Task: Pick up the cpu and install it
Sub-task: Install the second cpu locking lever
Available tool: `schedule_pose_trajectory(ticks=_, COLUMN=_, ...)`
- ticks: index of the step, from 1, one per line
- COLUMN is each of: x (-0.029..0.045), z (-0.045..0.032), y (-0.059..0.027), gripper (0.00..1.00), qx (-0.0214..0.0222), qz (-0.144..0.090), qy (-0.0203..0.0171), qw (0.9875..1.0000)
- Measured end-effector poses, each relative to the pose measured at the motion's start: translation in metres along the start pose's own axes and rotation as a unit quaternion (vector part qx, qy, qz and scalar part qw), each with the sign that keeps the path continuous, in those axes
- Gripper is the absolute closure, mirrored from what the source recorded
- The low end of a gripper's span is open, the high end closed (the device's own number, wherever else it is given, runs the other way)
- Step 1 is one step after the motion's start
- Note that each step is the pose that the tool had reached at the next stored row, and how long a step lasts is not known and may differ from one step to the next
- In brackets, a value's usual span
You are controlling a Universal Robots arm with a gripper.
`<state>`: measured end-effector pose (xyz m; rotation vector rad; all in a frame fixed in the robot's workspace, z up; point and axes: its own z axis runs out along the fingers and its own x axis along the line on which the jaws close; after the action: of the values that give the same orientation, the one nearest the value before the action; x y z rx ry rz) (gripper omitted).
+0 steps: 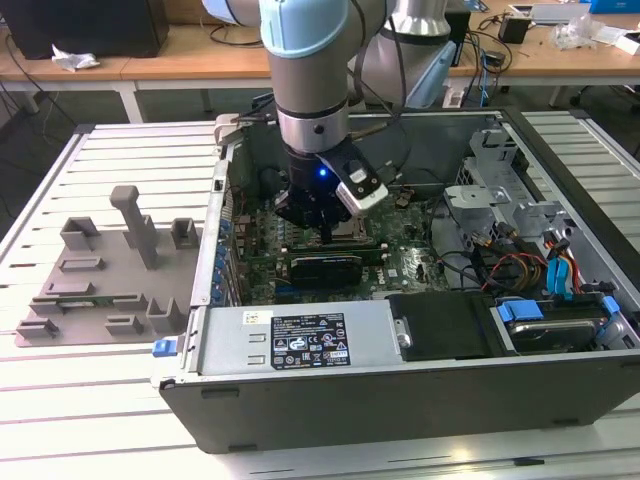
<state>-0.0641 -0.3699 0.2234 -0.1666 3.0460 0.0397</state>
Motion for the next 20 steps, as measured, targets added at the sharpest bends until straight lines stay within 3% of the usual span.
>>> schedule_pose_trajectory(ticks=1, x=0.0022, z=0.0009, y=-0.0067, gripper=0.89, qx=-0.0164, qz=0.001, qy=-0.0018, qw=0.9999)
schedule_pose_trajectory(ticks=2, x=0.0039, z=0.0018, y=-0.0118, gripper=0.89, qx=-0.0274, qz=0.003, qy=-0.0030, qw=0.9996)
schedule_pose_trajectory(ticks=5, x=0.0064, z=0.0036, y=-0.0206, gripper=0.89, qx=-0.0534, qz=0.005, qy=-0.0059, qw=0.9985)
schedule_pose_trajectory(ticks=7, x=0.0067, z=0.0042, y=-0.0217, gripper=0.89, qx=-0.0632, qz=0.006, qy=-0.0070, qw=0.9980)
schedule_pose_trajectory(ticks=10, x=0.0071, z=0.0066, y=-0.0220, gripper=0.89, qx=-0.0701, qz=0.006, qy=-0.0079, qw=0.9975)
schedule_pose_trajectory(ticks=16, x=0.0086, z=0.0132, y=-0.0221, gripper=0.89, qx=-0.0697, qz=0.026, qy=-0.0095, qw=0.9972)
schedule_pose_trajectory(ticks=18, x=0.0092, z=0.0133, y=-0.0220, gripper=0.89, qx=-0.0715, qz=0.027, qy=-0.0098, qw=0.9970)
schedule_pose_trajectory(ticks=20, x=0.0119, z=0.0133, y=-0.0217, gripper=0.89, qx=-0.0767, qz=0.027, qy=-0.0103, qw=0.9966)
